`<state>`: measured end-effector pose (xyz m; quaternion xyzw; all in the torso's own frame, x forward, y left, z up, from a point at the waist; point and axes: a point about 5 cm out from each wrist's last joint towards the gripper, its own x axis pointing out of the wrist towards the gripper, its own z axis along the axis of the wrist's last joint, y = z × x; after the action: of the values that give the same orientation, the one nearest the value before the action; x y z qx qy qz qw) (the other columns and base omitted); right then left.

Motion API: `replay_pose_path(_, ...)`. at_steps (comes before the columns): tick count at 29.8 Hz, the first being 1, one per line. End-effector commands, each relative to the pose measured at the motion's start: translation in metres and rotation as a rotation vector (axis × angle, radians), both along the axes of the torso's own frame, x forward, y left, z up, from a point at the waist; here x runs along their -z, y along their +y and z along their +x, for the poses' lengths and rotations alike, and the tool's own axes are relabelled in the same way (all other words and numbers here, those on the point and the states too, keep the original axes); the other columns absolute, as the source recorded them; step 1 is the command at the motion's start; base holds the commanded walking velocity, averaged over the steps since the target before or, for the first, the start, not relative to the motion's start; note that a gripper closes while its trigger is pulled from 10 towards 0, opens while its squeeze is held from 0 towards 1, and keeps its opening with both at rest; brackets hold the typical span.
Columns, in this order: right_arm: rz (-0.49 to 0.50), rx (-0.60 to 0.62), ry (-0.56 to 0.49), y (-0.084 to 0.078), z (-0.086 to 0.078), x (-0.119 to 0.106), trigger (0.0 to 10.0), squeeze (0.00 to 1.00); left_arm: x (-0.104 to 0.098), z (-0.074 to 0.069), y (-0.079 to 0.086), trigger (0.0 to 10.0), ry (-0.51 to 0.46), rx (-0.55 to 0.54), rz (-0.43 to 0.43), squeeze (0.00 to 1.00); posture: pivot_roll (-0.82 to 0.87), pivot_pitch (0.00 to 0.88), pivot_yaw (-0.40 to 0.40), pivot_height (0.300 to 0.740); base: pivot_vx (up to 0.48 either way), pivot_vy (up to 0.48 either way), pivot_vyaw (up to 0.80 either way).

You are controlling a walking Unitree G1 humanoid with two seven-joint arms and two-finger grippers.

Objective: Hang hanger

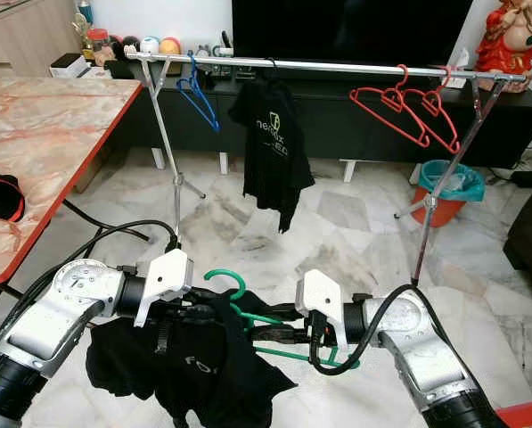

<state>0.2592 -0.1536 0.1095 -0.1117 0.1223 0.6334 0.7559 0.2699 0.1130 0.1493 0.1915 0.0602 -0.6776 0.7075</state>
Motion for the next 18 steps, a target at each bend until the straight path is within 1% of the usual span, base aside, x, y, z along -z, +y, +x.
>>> replay_pose_path(1,0.013,0.015,-0.026,0.0017,0.0043,-0.0043,10.0,0.00,-0.0104,-0.0015,-0.0044,10.0,-0.039,0.026,-0.008,0.00,0.05,0.002,-0.014,0.740,0.000,0.000,0.00)
replay_pose_path(5,0.019,0.008,-0.030,0.0050,0.0040,-0.0038,10.0,0.00,-0.0093,-0.0008,-0.0040,10.0,-0.041,0.021,-0.002,0.00,0.05,0.003,-0.013,0.740,0.000,0.000,0.00)
replay_pose_path(11,0.019,0.007,-0.023,0.0052,0.0033,-0.0024,10.0,0.00,-0.0089,-0.0011,-0.0038,10.0,-0.039,0.021,-0.001,0.00,0.05,0.003,-0.014,0.740,0.000,0.000,0.00)
replay_pose_path(12,0.019,0.008,-0.020,0.0052,0.0033,-0.0021,9.0,0.00,-0.0088,-0.0010,-0.0036,10.0,-0.039,0.020,-0.001,0.00,0.05,0.003,-0.014,0.740,0.000,0.000,0.00)
replay_pose_path(13,0.017,0.007,-0.017,0.0052,0.0032,-0.0018,2.9,0.00,-0.0087,-0.0008,-0.0033,10.0,-0.039,0.019,0.000,0.00,0.05,0.003,-0.015,0.740,0.000,0.000,0.00)
replay_pose_path(14,0.017,0.006,-0.017,0.0051,0.0032,-0.0017,1.3,0.00,-0.0087,-0.0007,-0.0034,10.0,-0.039,0.018,0.000,0.00,0.05,0.003,-0.015,0.740,0.000,0.000,0.00)
replay_pose_path(15,0.017,0.006,-0.017,0.0051,0.0032,-0.0017,1.3,0.00,-0.0087,-0.0007,-0.0034,10.0,-0.039,0.018,0.000,0.00,0.05,0.003,-0.015,0.740,0.000,0.000,0.00)
replay_pose_path(16,0.016,0.005,-0.015,0.0053,0.0032,-0.0014,0.0,0.00,-0.0087,-0.0008,-0.0034,10.0,-0.039,0.019,-0.001,0.00,0.05,0.002,-0.015,0.740,0.000,0.000,0.00)
replay_pose_path(18,0.016,0.004,-0.014,0.0055,0.0031,-0.0011,0.0,0.00,-0.0086,-0.0008,-0.0035,10.0,-0.039,0.019,-0.001,0.00,0.05,0.001,-0.015,0.740,0.000,0.000,0.00)
